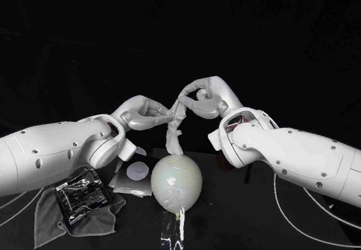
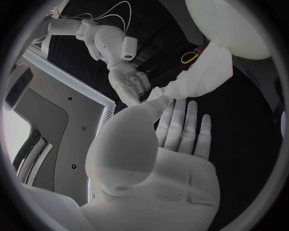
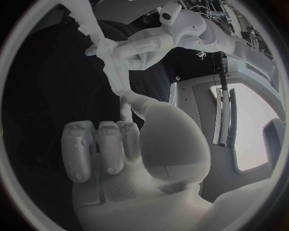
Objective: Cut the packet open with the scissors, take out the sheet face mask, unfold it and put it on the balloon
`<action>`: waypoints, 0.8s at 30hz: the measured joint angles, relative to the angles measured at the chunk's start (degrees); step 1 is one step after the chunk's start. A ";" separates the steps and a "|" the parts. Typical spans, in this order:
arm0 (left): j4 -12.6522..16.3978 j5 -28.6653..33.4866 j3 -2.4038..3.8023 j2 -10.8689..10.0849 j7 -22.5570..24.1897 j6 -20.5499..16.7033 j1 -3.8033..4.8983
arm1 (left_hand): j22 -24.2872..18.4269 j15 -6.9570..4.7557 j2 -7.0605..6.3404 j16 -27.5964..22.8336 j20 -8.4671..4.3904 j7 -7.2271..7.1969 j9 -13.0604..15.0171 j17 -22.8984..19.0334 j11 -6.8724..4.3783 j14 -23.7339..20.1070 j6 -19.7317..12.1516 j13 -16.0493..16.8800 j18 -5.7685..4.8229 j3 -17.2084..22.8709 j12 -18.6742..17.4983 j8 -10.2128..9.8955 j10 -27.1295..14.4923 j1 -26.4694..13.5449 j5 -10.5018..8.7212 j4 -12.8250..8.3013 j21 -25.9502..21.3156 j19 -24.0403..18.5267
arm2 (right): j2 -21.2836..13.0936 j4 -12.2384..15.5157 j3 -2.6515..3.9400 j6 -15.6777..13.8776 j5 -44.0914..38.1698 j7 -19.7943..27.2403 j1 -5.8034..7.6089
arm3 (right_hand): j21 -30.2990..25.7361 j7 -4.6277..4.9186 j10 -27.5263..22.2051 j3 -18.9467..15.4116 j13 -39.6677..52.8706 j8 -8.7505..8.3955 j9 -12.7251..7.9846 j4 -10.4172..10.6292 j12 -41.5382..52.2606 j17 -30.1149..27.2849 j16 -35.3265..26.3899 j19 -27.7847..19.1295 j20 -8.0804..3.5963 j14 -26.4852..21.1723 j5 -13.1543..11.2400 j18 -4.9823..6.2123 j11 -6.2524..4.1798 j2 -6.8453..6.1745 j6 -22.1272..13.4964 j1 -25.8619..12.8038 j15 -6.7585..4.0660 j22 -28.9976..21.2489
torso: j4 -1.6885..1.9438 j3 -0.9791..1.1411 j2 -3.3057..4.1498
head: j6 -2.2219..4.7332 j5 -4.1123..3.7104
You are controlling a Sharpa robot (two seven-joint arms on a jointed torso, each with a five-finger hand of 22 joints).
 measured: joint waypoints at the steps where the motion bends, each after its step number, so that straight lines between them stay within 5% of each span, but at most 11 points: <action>1: 0.09 0.18 0.01 -0.13 0.03 -0.01 0.00 | 0.00 0.00 0.00 0.00 0.00 0.00 0.03 0.00 0.00 0.00 0.00 -0.01 0.00 0.12 -0.05 0.16 0.00 0.00 -0.01 0.02 0.00 0.00 | -0.06 -0.12 0.00 0.00 0.00 -0.03 0.00 | 0.00 0.00 0.00 -0.01 0.00 0.00 0.00 0.00 0.00 0.00 0.00 0.00 0.00 0.00 -0.02 0.00 0.00 0.00 0.00 0.00 0.00 0.00 | 0.00 0.00 0.00 | 0.00 -0.03; 13: 0.91 1.97 0.24 -1.60 0.46 -0.14 0.25 | -0.06 0.00 -0.53 -0.67 0.00 0.00 0.74 -0.01 0.20 0.00 -0.01 0.00 -0.01 0.36 -0.75 0.54 0.20 -0.53 -0.01 0.27 0.00 0.00 | -1.24 -0.69 -0.10 0.45 -0.04 -0.52 -0.06 | -0.01 0.00 0.00 0.28 0.02 -0.06 0.00 -0.06 -0.01 -0.05 -0.04 0.00 0.00 0.00 0.03 0.00 0.00 0.06 0.00 0.06 0.00 0.00 | -0.01 -0.01 0.01 | 0.02 0.04; 24: 0.54 3.04 0.47 -2.22 0.05 -0.26 1.61 | -0.07 0.20 -0.63 -1.42 -0.04 0.41 1.19 -0.02 0.42 0.20 -0.43 0.00 -0.01 0.25 -1.77 1.25 0.41 -1.52 -0.01 1.50 0.00 -0.05 | -2.28 0.54 -0.13 1.15 -0.18 -0.78 -0.09 | 0.05 0.00 0.00 0.28 -0.03 -0.06 0.00 -0.06 -0.13 -0.03 -0.20 0.00 0.01 0.15 0.11 0.00 0.00 0.06 0.00 0.06 -0.15 -0.04 | -0.01 0.02 -0.05 | 0.26 0.41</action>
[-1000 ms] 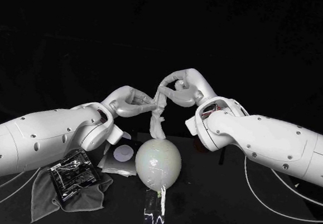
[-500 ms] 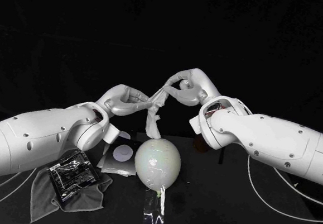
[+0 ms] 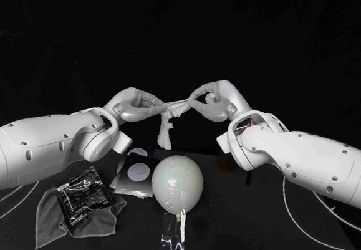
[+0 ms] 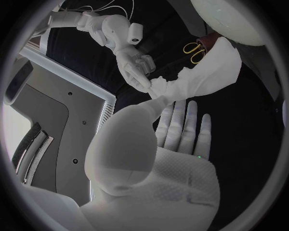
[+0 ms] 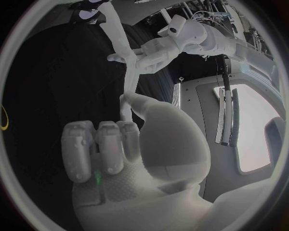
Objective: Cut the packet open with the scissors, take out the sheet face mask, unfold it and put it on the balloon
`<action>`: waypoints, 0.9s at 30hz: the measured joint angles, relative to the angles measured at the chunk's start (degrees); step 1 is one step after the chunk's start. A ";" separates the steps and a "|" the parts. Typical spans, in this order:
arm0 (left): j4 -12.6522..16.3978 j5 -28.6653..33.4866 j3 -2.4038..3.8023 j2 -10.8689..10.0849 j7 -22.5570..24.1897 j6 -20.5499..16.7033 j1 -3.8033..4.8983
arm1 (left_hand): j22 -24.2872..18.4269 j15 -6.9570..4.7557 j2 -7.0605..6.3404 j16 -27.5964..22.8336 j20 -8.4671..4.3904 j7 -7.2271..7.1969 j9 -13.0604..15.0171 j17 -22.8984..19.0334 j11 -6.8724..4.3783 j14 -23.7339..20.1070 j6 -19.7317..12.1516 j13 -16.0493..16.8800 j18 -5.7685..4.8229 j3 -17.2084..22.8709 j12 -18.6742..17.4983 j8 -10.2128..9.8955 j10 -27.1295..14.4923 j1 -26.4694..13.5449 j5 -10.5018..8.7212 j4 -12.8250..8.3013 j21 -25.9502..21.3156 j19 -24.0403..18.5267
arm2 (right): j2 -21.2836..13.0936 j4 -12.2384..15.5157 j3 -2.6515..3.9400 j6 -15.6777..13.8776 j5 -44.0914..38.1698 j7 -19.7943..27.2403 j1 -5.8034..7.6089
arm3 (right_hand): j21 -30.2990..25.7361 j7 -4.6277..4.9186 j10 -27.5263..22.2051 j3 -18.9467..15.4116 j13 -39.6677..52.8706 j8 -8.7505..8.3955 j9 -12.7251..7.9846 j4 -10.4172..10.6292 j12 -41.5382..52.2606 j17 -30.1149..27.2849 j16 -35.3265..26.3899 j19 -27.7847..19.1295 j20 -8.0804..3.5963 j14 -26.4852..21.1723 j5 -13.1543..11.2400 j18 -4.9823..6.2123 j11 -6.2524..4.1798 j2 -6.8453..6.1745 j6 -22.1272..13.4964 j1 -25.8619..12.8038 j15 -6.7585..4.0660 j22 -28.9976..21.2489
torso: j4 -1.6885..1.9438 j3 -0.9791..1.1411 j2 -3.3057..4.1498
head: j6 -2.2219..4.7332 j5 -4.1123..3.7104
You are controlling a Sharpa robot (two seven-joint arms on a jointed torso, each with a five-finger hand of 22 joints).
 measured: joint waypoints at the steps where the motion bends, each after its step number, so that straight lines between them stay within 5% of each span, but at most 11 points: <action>1: -0.08 0.07 0.00 0.04 -0.12 0.03 0.14 | -0.03 0.00 -0.05 0.00 -0.18 0.00 0.10 0.00 0.00 0.00 0.00 0.00 0.00 0.00 -0.17 0.01 0.00 -0.08 0.00 0.14 0.00 -0.18 | 0.00 0.06 0.00 0.02 -0.01 -0.01 -0.01 | 0.07 0.00 0.00 0.00 0.00 0.01 0.00 0.00 -0.05 0.00 0.06 0.00 0.00 0.00 0.00 0.00 0.00 0.00 0.00 0.00 0.00 0.00 | 0.01 0.00 0.00 | 0.03 0.03; 12: -0.80 0.33 0.02 1.39 -2.05 0.88 1.26 | -0.13 -0.34 -0.06 -0.64 -0.17 -0.18 0.27 0.02 -0.41 0.34 -0.60 0.01 -0.57 -0.74 -1.05 0.66 0.82 -2.01 0.02 2.93 -0.23 -1.01 | 0.16 0.86 0.01 -0.18 -0.05 0.03 -0.04 | 0.11 -0.09 0.00 -0.01 0.03 0.07 0.00 0.00 0.13 0.04 0.20 0.00 0.00 0.00 -0.01 0.00 0.00 -0.01 -0.09 -0.01 0.00 0.03 | 0.01 0.00 0.11 | 0.17 0.21; 15: -0.82 0.19 0.02 1.57 -2.65 1.33 1.37 | -0.13 -0.56 -1.83 -0.86 -0.16 -0.38 0.42 0.21 -0.69 1.11 -0.36 0.01 -0.89 1.48 -1.06 1.31 1.43 2.42 -0.01 -1.35 -0.23 -0.99 | 0.22 0.98 0.01 -0.40 -0.03 0.09 -0.04 | 0.10 -0.09 0.00 -0.02 0.04 0.08 0.00 0.00 0.13 0.03 0.20 0.00 0.00 -0.01 -0.02 0.00 0.00 -0.01 -0.09 -0.01 0.01 0.04 | -0.01 0.00 0.11 | 0.14 0.21; 21: -0.82 0.48 0.01 1.83 -3.69 1.88 1.48 | -0.13 -0.33 -4.41 -1.46 -0.26 -0.55 0.59 0.27 -0.90 2.17 1.45 0.04 -0.90 5.64 -1.46 2.56 2.60 5.24 -0.16 -6.01 -0.23 -0.46 | 0.38 1.05 0.01 -0.84 0.06 0.18 -0.04 | 0.09 -0.09 0.00 -0.02 0.05 0.09 0.00 0.00 0.12 0.03 0.16 -0.01 0.00 -0.01 -0.10 0.00 0.00 -0.01 -0.09 -0.01 0.01 0.05 | -0.01 0.01 0.08 | -0.01 0.21; 27: -0.93 2.07 0.00 1.93 -4.21 1.88 1.52 | -0.13 -0.61 -5.46 -1.74 -0.26 -0.60 0.99 0.39 -1.03 2.86 3.13 0.04 -0.91 4.98 -1.75 3.86 3.28 0.66 0.07 -3.89 -0.22 -0.47 | 0.53 0.92 0.02 -0.94 0.10 0.19 -0.04 | 0.05 -0.10 0.00 -0.03 0.05 0.09 0.00 0.01 0.10 -0.02 0.15 -0.01 0.00 -0.02 -0.14 0.00 0.00 -0.03 -0.10 -0.03 0.02 0.04 | -0.01 -0.02 0.07 | 0.02 0.19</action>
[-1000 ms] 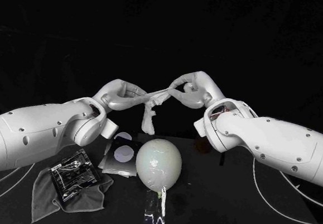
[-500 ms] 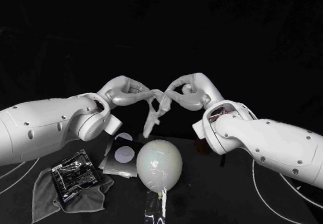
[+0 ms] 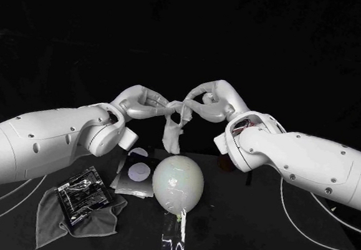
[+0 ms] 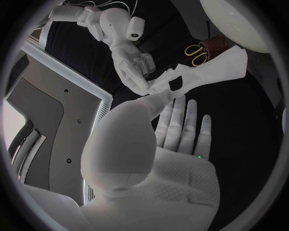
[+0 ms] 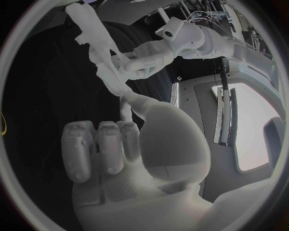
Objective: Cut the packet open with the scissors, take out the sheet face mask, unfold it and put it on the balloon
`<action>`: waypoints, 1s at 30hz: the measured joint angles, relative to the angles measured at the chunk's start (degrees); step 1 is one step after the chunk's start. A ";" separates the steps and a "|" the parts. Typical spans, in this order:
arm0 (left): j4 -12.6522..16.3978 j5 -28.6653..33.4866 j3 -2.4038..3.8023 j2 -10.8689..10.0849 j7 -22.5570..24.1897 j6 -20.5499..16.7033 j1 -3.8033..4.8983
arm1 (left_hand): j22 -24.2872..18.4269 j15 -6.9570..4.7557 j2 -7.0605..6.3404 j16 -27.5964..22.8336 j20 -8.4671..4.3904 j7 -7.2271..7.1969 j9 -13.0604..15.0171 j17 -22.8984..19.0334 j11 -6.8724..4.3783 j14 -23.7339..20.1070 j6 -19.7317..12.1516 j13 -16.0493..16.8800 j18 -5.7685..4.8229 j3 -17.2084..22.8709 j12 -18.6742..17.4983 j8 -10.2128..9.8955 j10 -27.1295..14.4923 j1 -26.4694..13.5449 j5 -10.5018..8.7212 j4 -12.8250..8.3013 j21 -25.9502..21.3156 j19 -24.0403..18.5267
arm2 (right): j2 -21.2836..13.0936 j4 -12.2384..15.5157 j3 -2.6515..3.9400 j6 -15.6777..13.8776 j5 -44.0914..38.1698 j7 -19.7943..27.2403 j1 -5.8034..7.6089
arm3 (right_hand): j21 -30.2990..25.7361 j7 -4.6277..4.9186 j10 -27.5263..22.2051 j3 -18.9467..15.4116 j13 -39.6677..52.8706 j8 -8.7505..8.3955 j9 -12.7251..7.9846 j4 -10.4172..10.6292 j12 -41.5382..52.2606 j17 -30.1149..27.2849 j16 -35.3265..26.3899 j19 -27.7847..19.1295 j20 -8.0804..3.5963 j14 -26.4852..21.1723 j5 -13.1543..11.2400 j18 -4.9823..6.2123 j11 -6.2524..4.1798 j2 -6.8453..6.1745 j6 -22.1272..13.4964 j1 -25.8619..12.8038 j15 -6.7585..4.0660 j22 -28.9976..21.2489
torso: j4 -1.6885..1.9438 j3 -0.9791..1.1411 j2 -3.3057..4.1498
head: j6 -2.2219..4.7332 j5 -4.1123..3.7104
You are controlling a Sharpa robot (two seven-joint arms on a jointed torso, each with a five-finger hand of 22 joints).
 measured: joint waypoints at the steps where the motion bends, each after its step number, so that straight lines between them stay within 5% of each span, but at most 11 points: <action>1: 0.00 0.24 0.00 0.01 -0.01 -0.04 0.00 | 0.00 0.00 0.07 0.00 0.00 -0.08 0.00 0.00 -0.09 0.00 0.08 0.00 0.00 -0.07 0.00 0.14 0.09 -0.06 0.00 0.07 0.00 0.00 | 0.00 -0.02 0.00 0.01 0.00 0.00 0.00 | 0.00 0.00 0.00 0.00 0.00 0.00 0.00 0.00 -0.01 0.00 0.00 0.00 0.00 0.00 0.00 0.00 0.00 -0.07 0.00 -0.07 0.00 0.00 | 0.01 0.00 0.00 | 0.01 -0.01; 5: 0.07 1.27 0.00 0.02 0.07 -0.39 0.02 | 0.15 0.00 0.52 -0.35 0.09 -0.33 0.00 0.04 -0.10 0.00 -0.17 0.00 -0.01 0.09 -0.35 0.24 0.10 -0.52 -0.02 0.22 0.00 1.59 | 0.00 -0.28 0.00 0.23 0.00 -0.13 0.00 | -0.01 0.00 0.00 -0.01 -0.02 0.01 0.00 0.00 -0.09 0.00 -0.13 0.00 0.00 0.00 -0.11 0.00 0.00 -0.07 0.00 -0.07 0.00 -0.02 | 0.02 0.00 0.00 | 0.01 -0.05; 10: 0.72 2.85 0.01 -0.44 0.72 -1.23 0.12 | 1.22 -0.21 0.82 -0.83 0.00 -0.02 0.00 0.19 0.11 0.21 -1.29 0.00 -0.01 0.09 -0.86 1.31 0.30 -0.82 -0.02 0.22 1.68 9.67 | 0.02 -1.12 0.00 0.81 -0.15 -0.38 0.00 | -0.06 -0.01 0.00 -0.07 -0.05 0.01 0.00 0.06 -0.18 0.01 0.05 -0.09 0.09 0.00 -0.06 0.00 0.00 -0.17 -0.01 -0.16 0.01 -0.04 | 0.03 -0.03 0.00 | -0.02 -0.11; 12: 1.06 3.63 0.09 -0.76 1.03 -1.37 0.26 | 2.17 -0.21 1.14 -1.27 -0.43 0.12 0.01 0.25 0.11 0.21 -2.21 0.00 1.19 0.09 -1.29 1.92 0.30 -1.10 -0.02 0.22 3.98 14.18 | 0.07 -1.45 0.00 0.99 -0.23 -0.48 0.01 | -0.06 -0.01 0.00 -0.07 -0.05 0.01 0.00 0.06 -0.09 0.01 0.05 -0.09 0.09 0.00 0.08 0.00 0.00 -0.21 -0.01 -0.21 0.01 -0.04 | 0.03 -0.02 0.00 | -0.06 -0.11; 15: 1.68 5.13 0.32 -1.36 1.56 -1.35 0.74 | 2.38 -0.01 1.90 -1.28 -0.38 0.41 1.82 0.35 0.19 1.05 -3.13 0.00 2.77 0.09 -1.90 2.00 0.21 -1.18 -0.02 0.22 4.49 15.40 | 0.34 -2.06 0.00 1.25 -0.47 -0.63 0.01 | -0.07 -0.02 0.00 -0.07 -0.04 0.01 0.00 0.06 0.02 0.03 0.05 -0.09 0.09 -0.01 0.15 0.00 0.00 -0.21 -0.02 -0.21 0.01 -0.04 | 0.02 0.00 0.00 | -0.07 -0.10; 19: 2.60 6.85 0.63 -1.98 2.09 -0.74 1.54 | 1.86 -0.40 3.53 -0.87 -0.03 0.83 2.12 0.87 0.86 4.58 -5.95 -0.04 2.84 0.24 -2.64 3.90 -1.49 -1.51 -0.04 0.89 3.98 15.17 | 1.07 -3.25 0.00 1.46 -1.19 -0.73 0.01 | -0.10 0.02 0.00 -0.08 -0.02 0.01 0.00 0.06 0.02 0.05 0.05 -0.09 0.09 -0.01 0.15 0.00 0.00 -0.20 0.02 -0.20 0.01 -0.02 | -0.01 0.00 -0.02 | -0.06 -0.07; 20: 2.80 7.15 0.67 -2.08 2.16 -0.50 1.71 | 1.83 -0.49 3.94 -0.88 -0.21 0.93 3.96 0.95 0.94 5.38 -6.84 -0.04 3.46 0.37 -2.66 4.39 -1.58 -1.61 -0.04 1.13 4.13 15.74 | 1.21 -3.50 -0.01 1.47 -1.36 -0.73 0.01 | -0.11 0.03 0.00 -0.08 -0.02 0.01 0.00 0.06 0.02 0.05 0.05 -0.09 0.09 -0.01 0.15 0.00 0.00 -0.20 0.03 -0.20 0.01 -0.02 | 0.00 0.01 -0.02 | -0.06 -0.07; 22: 3.21 7.74 0.72 -2.30 2.23 0.20 2.10 | 2.31 -0.89 4.88 -0.45 -0.84 1.05 5.72 1.22 0.94 7.70 -9.14 -0.04 4.54 0.20 -2.66 6.29 -1.58 -1.62 -0.04 1.52 6.05 19.89 | 1.54 -4.19 -0.01 1.48 -1.79 -0.74 -0.01 | -0.11 0.10 0.00 -0.09 -0.01 0.01 0.00 0.06 0.02 0.05 0.05 -0.09 0.09 -0.01 0.15 0.00 0.00 -0.20 0.10 -0.20 0.01 -0.01 | 0.02 0.03 -0.03 | -0.06 -0.07; 25: 3.51 8.23 0.81 -2.49 2.24 1.10 2.55 | 2.58 -1.32 5.76 -0.76 -2.88 1.24 6.23 1.34 0.93 9.98 -12.95 -0.04 4.61 0.10 -2.66 10.48 -2.19 -1.59 -0.05 1.98 7.75 24.84 | 1.84 -4.88 -0.01 1.43 -2.28 -0.74 -0.02 | -0.11 0.10 0.00 -0.10 0.00 0.01 0.00 0.06 0.02 0.05 0.03 -0.09 0.09 -0.01 0.15 0.00 0.00 -0.19 0.10 -0.19 0.01 -0.01 | 0.05 0.03 -0.05 | -0.06 -0.07; 30: 3.58 8.38 0.83 -2.59 2.08 2.13 2.87 | 3.04 -2.71 6.02 0.94 -5.49 1.18 6.24 2.58 0.67 15.44 -14.82 0.05 4.62 0.14 -2.66 12.86 -1.93 -1.33 -0.05 2.02 10.12 30.69 | 2.01 -5.38 -0.01 1.31 -2.84 -0.65 -0.02 | -0.11 0.10 0.00 -0.05 0.00 0.01 0.00 0.12 0.01 0.05 0.01 -0.09 0.09 -0.01 0.14 0.00 0.00 -0.19 0.10 -0.19 0.01 0.01 | 0.05 0.03 -0.04 | 0.01 -0.07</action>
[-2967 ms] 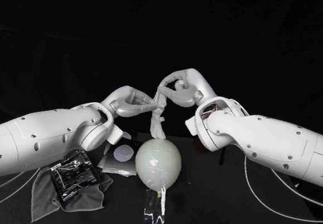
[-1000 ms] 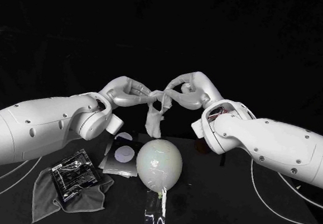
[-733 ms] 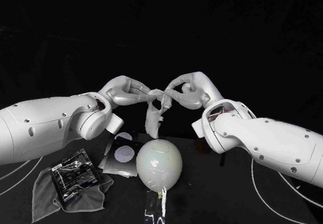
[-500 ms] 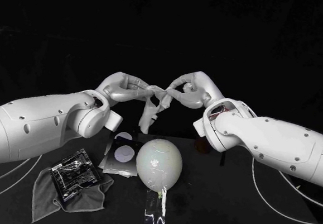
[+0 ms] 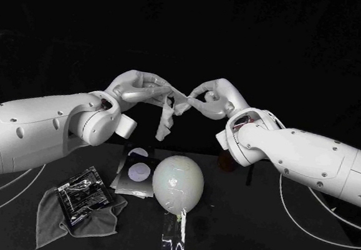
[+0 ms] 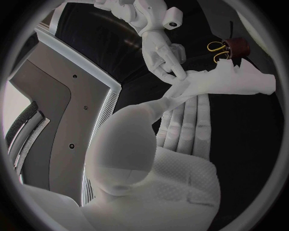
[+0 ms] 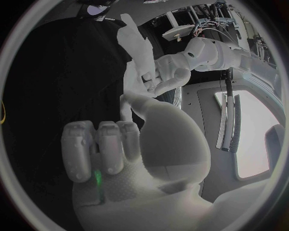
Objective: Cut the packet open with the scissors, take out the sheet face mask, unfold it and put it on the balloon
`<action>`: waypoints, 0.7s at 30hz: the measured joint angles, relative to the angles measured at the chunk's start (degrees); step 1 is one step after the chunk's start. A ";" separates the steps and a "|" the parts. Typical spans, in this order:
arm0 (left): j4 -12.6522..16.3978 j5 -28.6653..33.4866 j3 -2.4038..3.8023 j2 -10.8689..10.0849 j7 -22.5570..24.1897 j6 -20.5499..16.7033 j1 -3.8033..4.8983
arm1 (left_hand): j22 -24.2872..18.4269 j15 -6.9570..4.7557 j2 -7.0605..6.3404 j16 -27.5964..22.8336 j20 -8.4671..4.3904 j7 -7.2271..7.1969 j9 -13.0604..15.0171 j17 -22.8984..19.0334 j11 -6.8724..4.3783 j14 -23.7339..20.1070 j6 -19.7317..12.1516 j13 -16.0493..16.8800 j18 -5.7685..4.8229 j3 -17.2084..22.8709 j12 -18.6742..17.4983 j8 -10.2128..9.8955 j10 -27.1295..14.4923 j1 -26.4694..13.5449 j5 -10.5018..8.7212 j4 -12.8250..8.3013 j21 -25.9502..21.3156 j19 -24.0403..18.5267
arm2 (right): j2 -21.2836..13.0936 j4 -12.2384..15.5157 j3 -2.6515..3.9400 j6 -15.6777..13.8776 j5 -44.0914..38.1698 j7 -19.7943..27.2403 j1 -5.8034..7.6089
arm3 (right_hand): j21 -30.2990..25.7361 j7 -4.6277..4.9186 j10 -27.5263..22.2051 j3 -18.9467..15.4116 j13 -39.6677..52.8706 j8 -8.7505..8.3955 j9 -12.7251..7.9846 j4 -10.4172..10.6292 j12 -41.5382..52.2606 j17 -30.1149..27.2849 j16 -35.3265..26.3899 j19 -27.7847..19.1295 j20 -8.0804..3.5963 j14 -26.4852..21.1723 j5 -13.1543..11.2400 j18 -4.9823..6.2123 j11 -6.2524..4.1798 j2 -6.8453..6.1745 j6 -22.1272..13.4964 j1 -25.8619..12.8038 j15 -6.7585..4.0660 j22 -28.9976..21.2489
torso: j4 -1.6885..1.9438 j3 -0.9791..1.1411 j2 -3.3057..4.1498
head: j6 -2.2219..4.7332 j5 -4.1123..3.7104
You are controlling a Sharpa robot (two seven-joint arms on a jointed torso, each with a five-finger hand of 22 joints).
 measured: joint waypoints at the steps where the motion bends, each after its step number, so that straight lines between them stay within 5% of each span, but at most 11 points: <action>1: -0.05 -0.05 0.00 0.01 -0.05 0.10 0.03 | 0.02 -0.28 0.00 0.17 -0.37 -0.09 0.00 0.21 -0.39 0.67 -0.09 0.06 0.00 -0.15 0.27 0.37 0.43 0.00 0.00 -0.15 0.14 0.78 | 0.00 0.00 0.00 -0.02 -0.06 0.03 0.00 | 0.00 0.00 0.00 0.06 0.00 0.00 0.00 0.06 0.00 0.00 0.00 0.00 0.00 0.00 -0.01 0.00 0.00 0.00 0.00 0.00 0.00 0.00 | -0.01 0.00 0.01 | 0.01 0.00; 7: -1.05 -1.25 -0.01 0.64 -0.37 -0.24 0.23 | 0.01 -1.38 0.00 0.17 -1.45 -0.47 0.00 0.93 -1.41 2.38 -0.48 0.44 -0.02 -0.56 1.39 1.55 3.48 0.00 0.00 -0.25 0.50 2.93 | -0.36 1.36 0.01 -0.15 -0.05 0.14 -0.03 | -0.01 0.00 0.00 0.06 -0.01 0.00 0.00 0.07 -0.07 -0.04 -0.03 0.00 0.00 0.00 -0.02 0.00 0.00 0.07 0.00 0.07 0.00 0.00 | -0.04 0.00 0.04 | -0.01 0.08; 16: -3.84 -4.81 -0.07 2.63 -0.90 -2.59 0.31 | -0.17 -1.49 -1.08 -0.22 -1.68 -1.46 -0.01 1.46 -2.17 2.50 1.03 0.53 -0.05 -1.43 1.83 1.70 5.35 0.46 0.00 -1.10 0.76 3.27 | -2.15 5.47 0.20 -0.36 1.25 0.31 0.08 | 0.17 0.00 0.00 0.17 -0.05 0.00 0.00 -0.05 -0.12 -0.04 0.04 0.00 0.00 0.00 -0.14 0.00 0.00 0.08 -0.01 0.07 0.00 -0.03 | -0.08 0.00 -0.01 | 0.03 0.13; 19: -5.38 -5.65 -0.11 3.56 -0.87 -3.59 0.30 | -1.06 -1.16 -1.22 -0.96 -0.72 -1.43 0.00 1.63 -2.01 1.90 1.91 0.43 -0.19 -1.57 1.83 0.69 5.52 0.32 0.00 -0.96 -1.13 -0.70 | -2.91 7.05 0.28 -0.37 1.88 0.32 0.30 | 0.17 -0.01 0.00 0.17 -0.04 0.00 0.00 -0.05 0.01 -0.04 0.04 0.00 0.00 0.00 -0.23 0.00 0.00 0.08 -0.01 0.08 0.01 -0.04 | -0.08 -0.02 -0.02 | 0.16 0.13; 21: -6.48 -6.00 -0.14 4.18 -0.67 -4.34 0.21 | -1.79 -0.84 -1.22 -1.62 0.36 -1.52 -0.01 1.82 -2.01 0.99 2.19 0.32 -1.25 -1.57 1.83 0.21 5.52 0.32 0.00 -0.96 -2.80 -3.53 | -3.31 8.06 0.37 -0.36 2.24 0.32 0.49 | 0.17 -0.01 0.00 0.17 -0.03 0.00 0.00 -0.05 0.01 -0.04 0.04 0.00 0.00 -0.01 -0.25 0.00 0.00 0.08 -0.01 0.08 0.01 -0.05 | -0.10 -0.03 -0.02 | 0.25 0.17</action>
